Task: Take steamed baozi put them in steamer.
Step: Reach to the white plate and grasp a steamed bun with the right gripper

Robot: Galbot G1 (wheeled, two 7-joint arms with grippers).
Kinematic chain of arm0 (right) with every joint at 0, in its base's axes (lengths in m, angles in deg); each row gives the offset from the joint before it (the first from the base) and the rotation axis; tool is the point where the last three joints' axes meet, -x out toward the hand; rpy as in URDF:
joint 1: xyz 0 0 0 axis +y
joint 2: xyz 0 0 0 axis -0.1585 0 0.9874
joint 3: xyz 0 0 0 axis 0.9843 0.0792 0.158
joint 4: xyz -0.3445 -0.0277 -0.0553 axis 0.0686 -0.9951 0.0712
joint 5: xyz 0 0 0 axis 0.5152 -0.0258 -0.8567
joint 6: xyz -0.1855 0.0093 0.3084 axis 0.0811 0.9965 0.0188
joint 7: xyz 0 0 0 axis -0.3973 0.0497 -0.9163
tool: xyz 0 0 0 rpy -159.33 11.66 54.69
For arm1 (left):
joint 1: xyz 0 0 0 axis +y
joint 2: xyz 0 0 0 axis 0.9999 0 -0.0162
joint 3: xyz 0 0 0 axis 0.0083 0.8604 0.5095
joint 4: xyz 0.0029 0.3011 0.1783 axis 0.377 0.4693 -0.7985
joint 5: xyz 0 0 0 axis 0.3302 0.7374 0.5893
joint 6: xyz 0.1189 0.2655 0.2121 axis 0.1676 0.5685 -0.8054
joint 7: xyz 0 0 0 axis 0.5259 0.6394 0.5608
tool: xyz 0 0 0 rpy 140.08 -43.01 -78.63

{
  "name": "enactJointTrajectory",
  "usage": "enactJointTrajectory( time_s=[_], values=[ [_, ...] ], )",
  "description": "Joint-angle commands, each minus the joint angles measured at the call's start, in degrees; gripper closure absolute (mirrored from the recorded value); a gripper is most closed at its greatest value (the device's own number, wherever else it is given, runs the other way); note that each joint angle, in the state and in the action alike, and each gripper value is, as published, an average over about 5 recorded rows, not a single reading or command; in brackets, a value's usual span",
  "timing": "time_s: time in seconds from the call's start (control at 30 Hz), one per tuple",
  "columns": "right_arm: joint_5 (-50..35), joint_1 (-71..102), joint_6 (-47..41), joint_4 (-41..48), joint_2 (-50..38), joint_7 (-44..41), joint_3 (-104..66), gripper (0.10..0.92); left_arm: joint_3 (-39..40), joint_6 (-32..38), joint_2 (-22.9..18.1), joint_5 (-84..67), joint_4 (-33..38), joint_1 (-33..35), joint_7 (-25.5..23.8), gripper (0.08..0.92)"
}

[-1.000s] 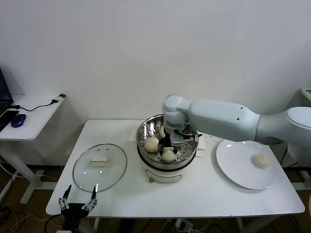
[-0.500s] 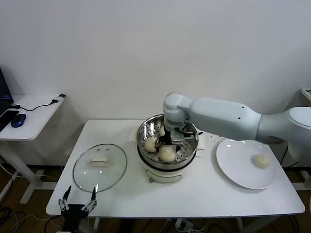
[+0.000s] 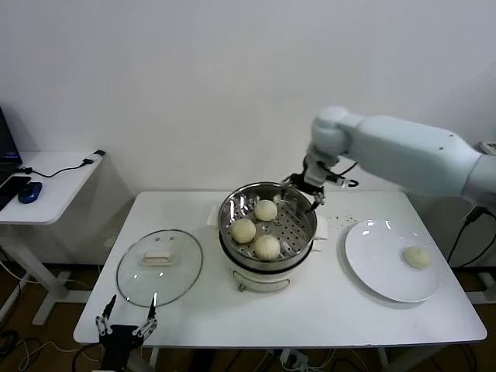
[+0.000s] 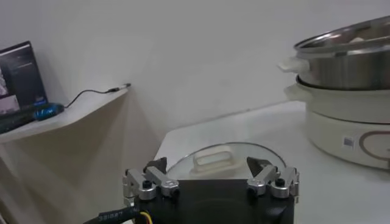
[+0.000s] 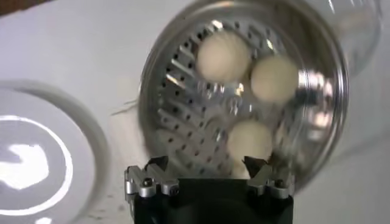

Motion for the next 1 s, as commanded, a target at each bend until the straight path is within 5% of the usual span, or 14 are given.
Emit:
enactJointTrajectory(
  time_s=[0.03,0.37,1.0],
  values=[
    [-13.17,1.5,-20.56,4.66,-16.01,0.31,2.24,0.203,0.14,0.07,0.04,0.33,0.1,0.21,-0.06,0.177],
    [5.42,30.65,-15.07,13.13,-22.79,-3.81,-25.79,0.203,0.08,-0.01,-0.07,1.09,0.12,0.58,0.0,0.177],
    [28.75,44.35,-3.13,35.9,-10.4,-6.38,-52.05,0.203,-0.07,-0.44,-0.55,1.88,-1.17,0.06,0.52,0.177]
  ],
)
